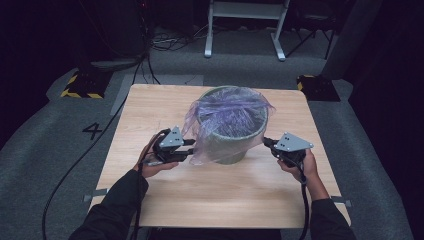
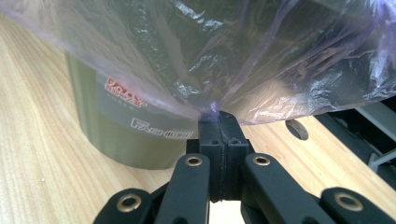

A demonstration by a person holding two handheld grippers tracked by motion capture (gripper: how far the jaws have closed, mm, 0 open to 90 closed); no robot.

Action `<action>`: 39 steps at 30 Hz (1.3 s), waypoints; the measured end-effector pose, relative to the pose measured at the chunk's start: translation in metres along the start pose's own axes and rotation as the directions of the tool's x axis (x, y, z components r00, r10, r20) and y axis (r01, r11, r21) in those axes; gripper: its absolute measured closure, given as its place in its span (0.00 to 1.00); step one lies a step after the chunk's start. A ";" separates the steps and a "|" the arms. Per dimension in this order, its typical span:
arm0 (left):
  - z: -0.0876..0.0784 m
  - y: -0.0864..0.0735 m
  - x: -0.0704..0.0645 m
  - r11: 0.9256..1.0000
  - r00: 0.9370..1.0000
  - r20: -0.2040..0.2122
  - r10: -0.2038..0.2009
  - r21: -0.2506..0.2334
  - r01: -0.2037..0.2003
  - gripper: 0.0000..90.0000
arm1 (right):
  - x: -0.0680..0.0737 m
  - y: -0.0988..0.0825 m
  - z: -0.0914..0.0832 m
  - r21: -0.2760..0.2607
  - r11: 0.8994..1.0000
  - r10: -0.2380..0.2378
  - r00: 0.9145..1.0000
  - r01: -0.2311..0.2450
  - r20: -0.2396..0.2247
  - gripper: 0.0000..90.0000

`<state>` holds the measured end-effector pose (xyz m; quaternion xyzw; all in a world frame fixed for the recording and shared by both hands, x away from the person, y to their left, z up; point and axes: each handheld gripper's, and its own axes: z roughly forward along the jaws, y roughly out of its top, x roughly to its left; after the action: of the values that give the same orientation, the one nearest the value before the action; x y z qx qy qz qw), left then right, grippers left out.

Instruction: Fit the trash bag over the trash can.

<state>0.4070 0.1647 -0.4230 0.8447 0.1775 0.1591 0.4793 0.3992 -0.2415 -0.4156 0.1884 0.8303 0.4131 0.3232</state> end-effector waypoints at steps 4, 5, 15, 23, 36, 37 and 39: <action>-0.025 0.000 0.005 0.998 0.999 -0.036 -0.026 -0.064 0.023 0.45 | -0.002 -0.005 -0.004 -0.006 1.000 0.023 1.000 -0.023 -0.021 0.75; -0.031 0.000 0.007 0.997 0.999 -0.034 -0.035 -0.073 0.033 0.42 | -0.003 -0.005 -0.007 -0.002 0.999 0.036 0.999 -0.036 -0.024 0.68; -0.071 0.002 0.015 0.977 0.994 -0.062 -0.086 -0.201 0.072 0.25 | -0.011 -0.003 -0.045 -0.045 0.998 0.036 0.998 -0.039 -0.051 0.36; -0.058 0.028 0.031 0.980 0.994 -0.095 -0.057 -0.193 0.038 0.26 | -0.043 0.025 -0.054 -0.103 0.993 0.064 0.994 -0.054 0.093 0.40; -0.020 0.060 0.064 0.987 0.996 -0.079 -0.045 -0.160 0.032 0.53 | -0.084 0.055 -0.009 -0.024 0.997 0.069 0.993 -0.067 0.098 0.53; -0.017 0.061 0.066 0.988 0.996 -0.078 -0.035 -0.155 0.022 0.57 | -0.084 0.055 -0.006 -0.015 0.998 0.065 0.992 -0.064 0.105 0.56; -0.011 0.065 0.069 0.991 0.996 -0.085 -0.025 -0.135 0.013 0.64 | -0.083 0.057 -0.001 -0.014 0.998 0.054 0.995 -0.053 0.085 0.63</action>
<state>0.4724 0.1732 -0.3544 0.8011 0.1951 0.2026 0.5283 0.4607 -0.2567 -0.3375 0.2261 0.8079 0.4183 0.3482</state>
